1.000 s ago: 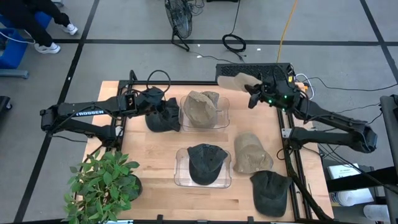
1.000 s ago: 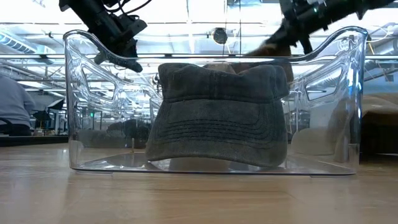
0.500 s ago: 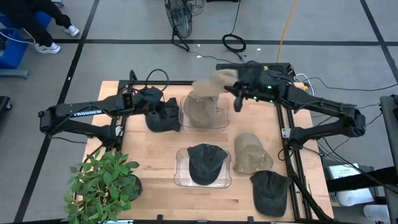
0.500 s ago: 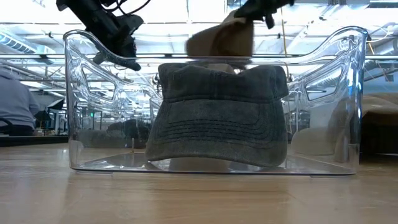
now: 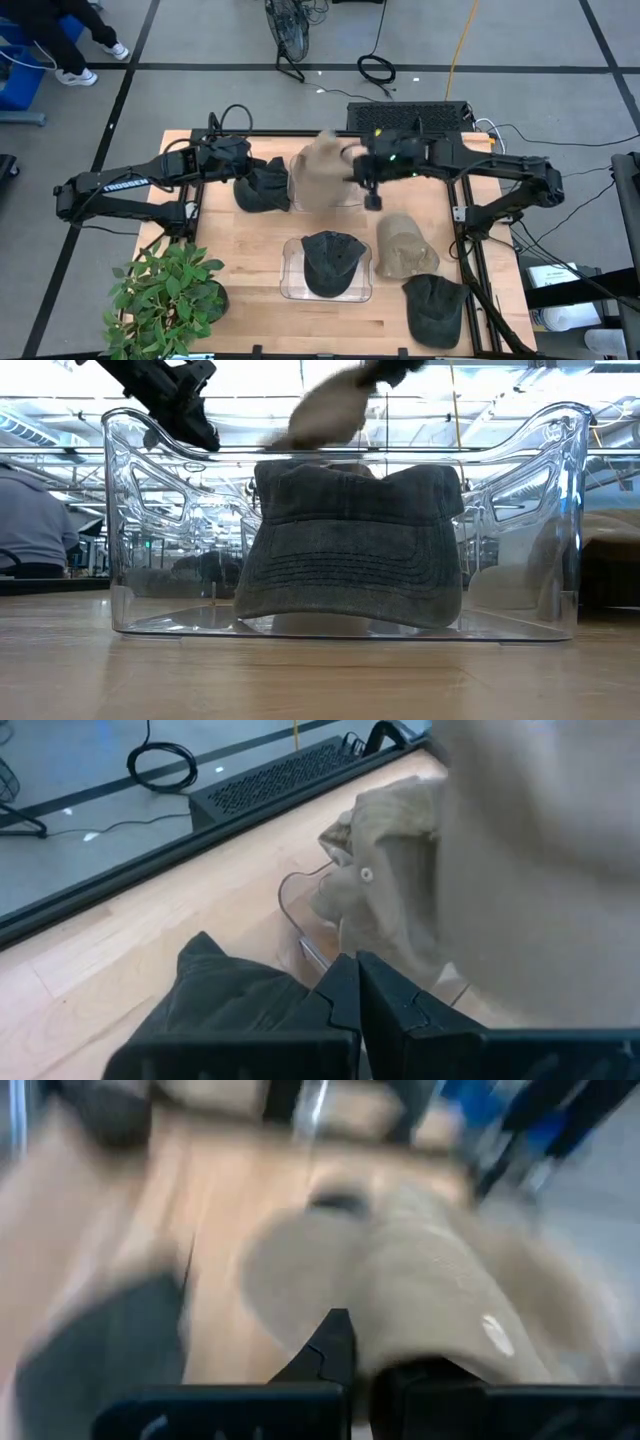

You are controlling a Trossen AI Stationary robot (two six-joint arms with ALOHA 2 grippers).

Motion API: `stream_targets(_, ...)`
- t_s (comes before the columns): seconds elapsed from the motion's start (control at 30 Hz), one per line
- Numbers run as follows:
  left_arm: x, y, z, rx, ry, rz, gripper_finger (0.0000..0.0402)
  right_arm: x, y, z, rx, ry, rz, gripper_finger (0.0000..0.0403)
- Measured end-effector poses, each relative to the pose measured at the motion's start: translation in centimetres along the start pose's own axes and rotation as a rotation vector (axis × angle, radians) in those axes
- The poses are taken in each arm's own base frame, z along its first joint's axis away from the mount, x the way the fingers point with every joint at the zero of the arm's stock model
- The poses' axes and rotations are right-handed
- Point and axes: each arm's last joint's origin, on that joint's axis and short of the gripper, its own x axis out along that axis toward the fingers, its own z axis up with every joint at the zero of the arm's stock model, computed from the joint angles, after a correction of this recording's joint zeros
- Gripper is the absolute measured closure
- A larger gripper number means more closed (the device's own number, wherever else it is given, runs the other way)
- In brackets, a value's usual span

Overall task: Pick & Place hat
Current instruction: Put the brown cap into the top transparent bin

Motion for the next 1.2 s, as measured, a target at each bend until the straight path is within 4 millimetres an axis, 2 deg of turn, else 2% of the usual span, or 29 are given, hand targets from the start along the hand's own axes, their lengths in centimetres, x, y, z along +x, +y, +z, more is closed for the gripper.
stream_targets(0.07, 0.0, 0.0, 0.0, 0.000, 0.000, 0.000, 0.0397, 0.8, 0.2, -1.4, 0.001, 0.164, 0.006, 0.0403)
stream_targets(0.13, 0.1, 0.0, 0.0, -0.001, 0.002, 0.001, 0.0396, 1.6, 0.1, -2.7, -0.011, 0.323, -0.059, 0.0403)
stream_targets(0.2, 0.2, 0.0, 0.0, -0.004, 0.005, 0.003, 0.0398, 2.2, -0.2, -3.2, -0.025, 0.393, -0.140, 0.0403)
stream_targets(0.27, 0.1, 0.0, 0.0, -0.007, 0.002, 0.002, 0.0399, 2.7, -0.6, -3.0, -0.022, 0.369, -0.181, 0.0403)
stream_targets(0.37, 0.1, 0.0, 0.0, -0.007, 0.002, 0.003, 0.0395, 3.1, -1.0, -1.7, -0.009, 0.234, -0.219, 0.0403)
stream_targets(0.53, 0.1, -0.1, 0.0, -0.020, 0.002, 0.002, 0.0399, 2.3, -1.3, 0.6, -0.032, 0.007, -0.279, 0.0403)
stream_targets(0.6, 0.1, -0.1, 0.0, -0.019, 0.003, 0.001, 0.0397, 2.3, -1.4, 0.8, -0.034, -0.013, -0.287, 0.0403)
stream_targets(0.7, 0.1, -0.2, -0.1, -0.017, 0.009, -0.008, 0.0392, 3.4, -1.3, -0.5, -0.051, 0.046, -0.276, 0.0403)
stream_targets(0.83, 0.0, -0.5, -0.3, -0.003, 0.013, -0.022, 0.0398, 5.9, -0.5, -3.9, -0.021, 0.118, -0.255, 0.0403)
stream_targets(0.93, 0.0, -0.6, -0.3, 0.001, 0.015, -0.027, 0.0396, 7.0, 0.0, -5.7, -0.012, 0.121, -0.255, 0.0403)
stream_targets(1.03, 0.0, -0.6, -0.4, 0.005, 0.016, -0.029, 0.0392, 7.3, 0.5, -6.4, -0.028, 0.106, -0.268, 0.0403)
stream_targets(1.2, 0.0, -0.6, -0.4, 0.006, 0.018, -0.028, 0.0397, 6.3, 0.9, -6.4, -0.136, 0.128, -0.286, 0.0403)
